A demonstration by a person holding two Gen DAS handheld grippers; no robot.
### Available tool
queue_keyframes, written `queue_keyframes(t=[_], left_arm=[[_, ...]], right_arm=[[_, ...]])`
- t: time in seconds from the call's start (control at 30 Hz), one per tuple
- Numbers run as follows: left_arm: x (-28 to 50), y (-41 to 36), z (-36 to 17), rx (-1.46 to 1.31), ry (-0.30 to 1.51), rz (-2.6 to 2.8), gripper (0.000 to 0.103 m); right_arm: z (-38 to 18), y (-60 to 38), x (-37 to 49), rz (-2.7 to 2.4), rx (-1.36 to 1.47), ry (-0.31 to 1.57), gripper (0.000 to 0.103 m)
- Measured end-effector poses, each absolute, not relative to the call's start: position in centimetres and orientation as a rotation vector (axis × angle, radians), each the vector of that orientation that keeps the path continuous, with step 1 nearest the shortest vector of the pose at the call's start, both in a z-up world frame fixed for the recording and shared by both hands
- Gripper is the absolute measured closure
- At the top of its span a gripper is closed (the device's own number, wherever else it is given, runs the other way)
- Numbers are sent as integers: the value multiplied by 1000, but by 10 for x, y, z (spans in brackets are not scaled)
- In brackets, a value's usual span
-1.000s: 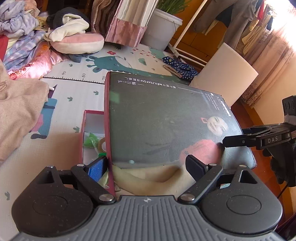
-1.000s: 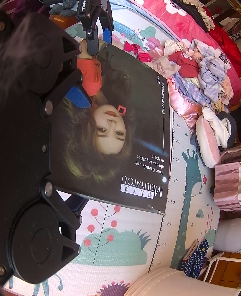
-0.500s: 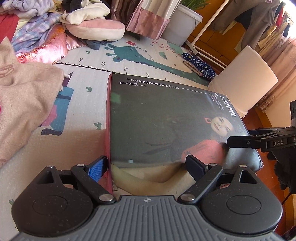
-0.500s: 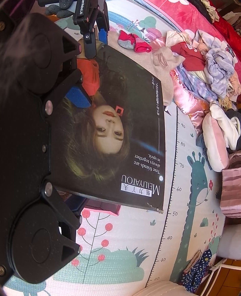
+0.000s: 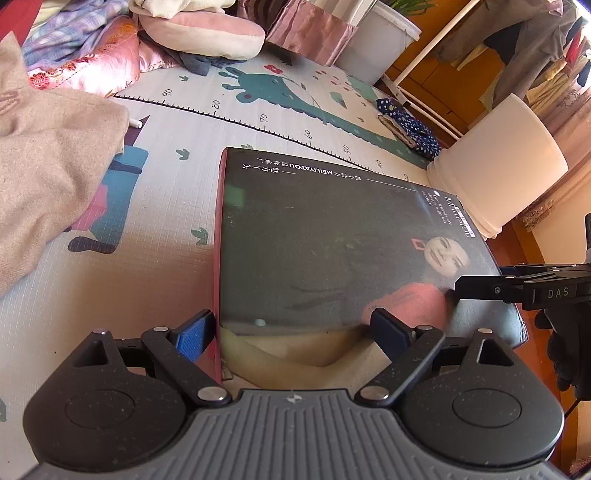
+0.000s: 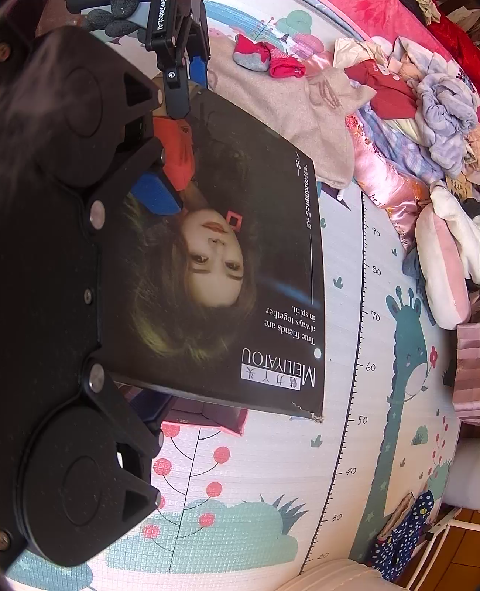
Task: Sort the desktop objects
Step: 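Carry the black lid with the right gripper over the pink box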
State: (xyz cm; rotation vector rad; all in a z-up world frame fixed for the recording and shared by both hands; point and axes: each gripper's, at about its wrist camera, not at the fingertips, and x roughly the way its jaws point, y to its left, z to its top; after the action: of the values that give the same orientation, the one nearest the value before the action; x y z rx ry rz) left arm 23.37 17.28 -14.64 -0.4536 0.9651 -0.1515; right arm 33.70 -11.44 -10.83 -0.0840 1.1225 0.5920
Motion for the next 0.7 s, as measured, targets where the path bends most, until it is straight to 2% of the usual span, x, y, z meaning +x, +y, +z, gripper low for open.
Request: queue_keyframes(t=[0.7], left_arm=[[231,155,-164,-426,981,-174,12]], right_arm=[[-138,-137,341,548,-21,1199,4]])
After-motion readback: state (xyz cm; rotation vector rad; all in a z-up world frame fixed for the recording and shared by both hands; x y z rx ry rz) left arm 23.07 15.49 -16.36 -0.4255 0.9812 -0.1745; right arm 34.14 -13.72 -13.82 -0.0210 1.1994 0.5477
